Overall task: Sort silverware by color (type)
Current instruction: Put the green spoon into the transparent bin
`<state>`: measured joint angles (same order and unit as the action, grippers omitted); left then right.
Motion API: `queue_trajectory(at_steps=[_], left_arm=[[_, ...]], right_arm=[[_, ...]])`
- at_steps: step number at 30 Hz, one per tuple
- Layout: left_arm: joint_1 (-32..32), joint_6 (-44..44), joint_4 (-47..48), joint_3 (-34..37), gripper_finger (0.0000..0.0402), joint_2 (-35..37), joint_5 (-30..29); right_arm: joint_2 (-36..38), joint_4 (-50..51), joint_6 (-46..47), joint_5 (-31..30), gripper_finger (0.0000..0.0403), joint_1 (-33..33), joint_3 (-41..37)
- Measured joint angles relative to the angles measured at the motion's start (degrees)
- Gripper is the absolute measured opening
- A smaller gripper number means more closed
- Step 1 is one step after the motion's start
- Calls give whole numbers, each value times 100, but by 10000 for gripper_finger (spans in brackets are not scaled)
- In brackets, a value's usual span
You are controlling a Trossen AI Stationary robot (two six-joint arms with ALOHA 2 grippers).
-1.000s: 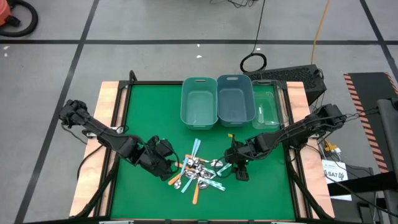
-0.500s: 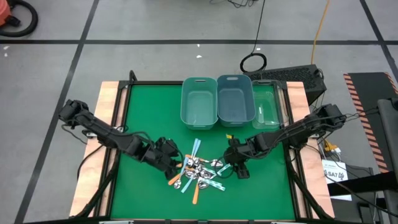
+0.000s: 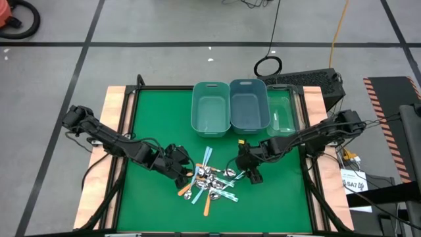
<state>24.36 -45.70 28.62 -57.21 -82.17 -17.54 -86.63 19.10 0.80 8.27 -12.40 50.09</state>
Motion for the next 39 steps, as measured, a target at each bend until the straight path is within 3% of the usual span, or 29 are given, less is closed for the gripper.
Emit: queue_trajectory(at_steps=[5, 13, 17, 30, 39], left_arm=[[4, -48, 3, -2, 177, 0, 5], [4, -165, 24, -7, 177, 0, 10], [9, -258, 1, -7, 177, 0, 115], [208, -387, -15, -9, 177, 0, 161], [247, -546, -26, -9, 177, 0, 120]], right_arm=[[-345, -115, -155, 569, 218, 1, -132], [-1242, -580, -320, 916, 210, 5, -110], [-1535, -639, -161, 906, 185, -6, -107], [-1513, -582, 120, 768, 34, -148, -120], [-936, -265, 901, 798, 33, -325, -134]])
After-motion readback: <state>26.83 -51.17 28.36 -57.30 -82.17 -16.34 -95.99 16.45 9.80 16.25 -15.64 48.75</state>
